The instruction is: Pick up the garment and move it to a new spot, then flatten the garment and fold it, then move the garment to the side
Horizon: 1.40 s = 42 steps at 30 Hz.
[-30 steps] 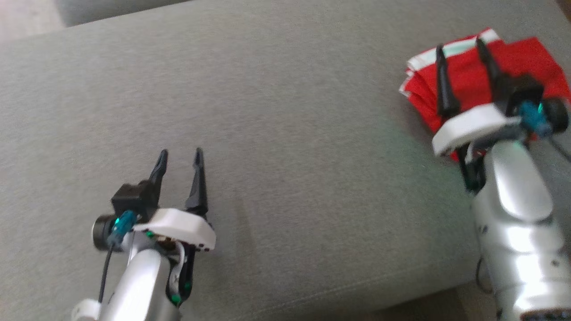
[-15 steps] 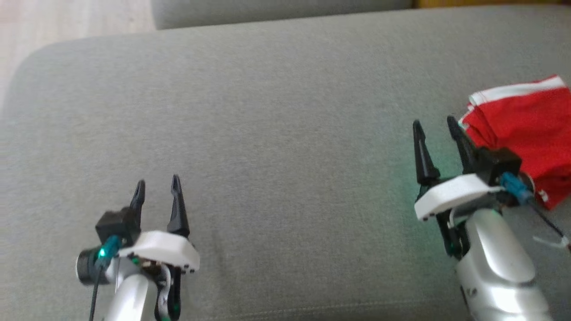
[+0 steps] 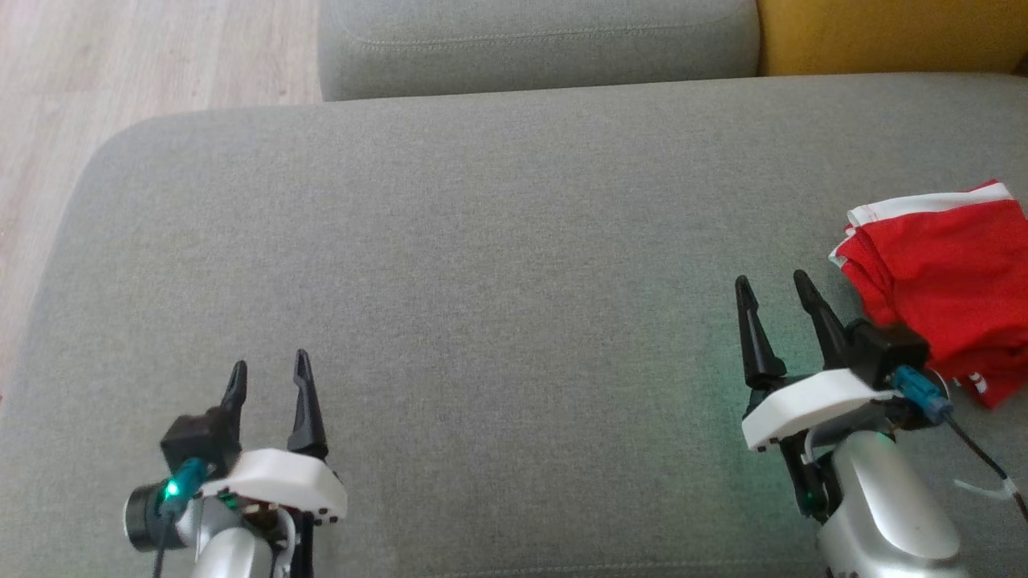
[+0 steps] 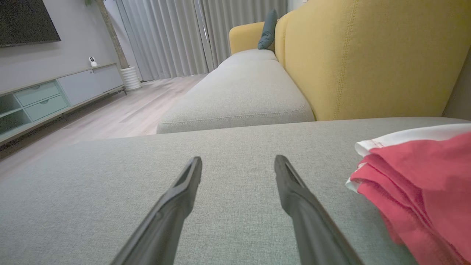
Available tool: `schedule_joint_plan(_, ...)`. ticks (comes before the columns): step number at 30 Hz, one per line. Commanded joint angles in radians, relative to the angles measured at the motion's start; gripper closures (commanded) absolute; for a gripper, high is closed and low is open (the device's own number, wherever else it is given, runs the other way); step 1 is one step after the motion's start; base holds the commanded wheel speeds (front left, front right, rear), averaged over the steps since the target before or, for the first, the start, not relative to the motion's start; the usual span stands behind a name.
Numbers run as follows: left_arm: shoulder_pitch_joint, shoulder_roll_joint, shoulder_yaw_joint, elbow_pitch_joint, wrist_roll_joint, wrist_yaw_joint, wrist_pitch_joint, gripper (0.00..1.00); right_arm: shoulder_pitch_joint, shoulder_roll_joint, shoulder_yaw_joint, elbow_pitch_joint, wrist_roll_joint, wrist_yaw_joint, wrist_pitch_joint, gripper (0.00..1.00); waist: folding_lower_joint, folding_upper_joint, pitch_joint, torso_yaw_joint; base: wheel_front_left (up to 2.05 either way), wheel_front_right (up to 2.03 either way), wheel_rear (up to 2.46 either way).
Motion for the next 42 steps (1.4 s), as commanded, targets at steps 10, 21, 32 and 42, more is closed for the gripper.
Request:
schedule_joint_plan(10, -0.01, 0.008, 0.056, -0.053, -0.032, -0.042, -0.006, 0.0, -0.005, 0.009, 0.039, -0.041, 0.016, 0.004, -0.011, 0.0, 0.0, 0.0, -0.004, -0.003, 0.0, 0.0, 0.0)
schedule_joint_plan(21, 0.027, -0.004, 0.033, 0.024, -0.089, -0.056, 0.02, 1.0, 0.03, 0.001, 0.003, 0.021, 0.072, 0.0, 0.022, 1.0, 0.0, 0.0, -0.006, -0.002, 0.0, 0.0, 0.0)
schedule_joint_plan(32, 0.023, -0.003, 0.05, 0.01, -0.21, -0.075, 0.05, 1.0, 0.048, 0.002, -0.014, -0.016, 0.199, 0.0, 0.051, 1.0, 0.0, 0.0, -0.009, 0.0, 0.0, 0.0, 0.0)
schedule_joint_plan(42, 0.017, -0.002, 0.068, -0.001, -0.319, -0.092, 0.079, 1.0, 0.062, 0.002, -0.032, -0.047, 0.313, 0.001, 0.079, 1.0, 0.0, 0.0, -0.012, 0.001, 0.0, 0.0, 0.0)
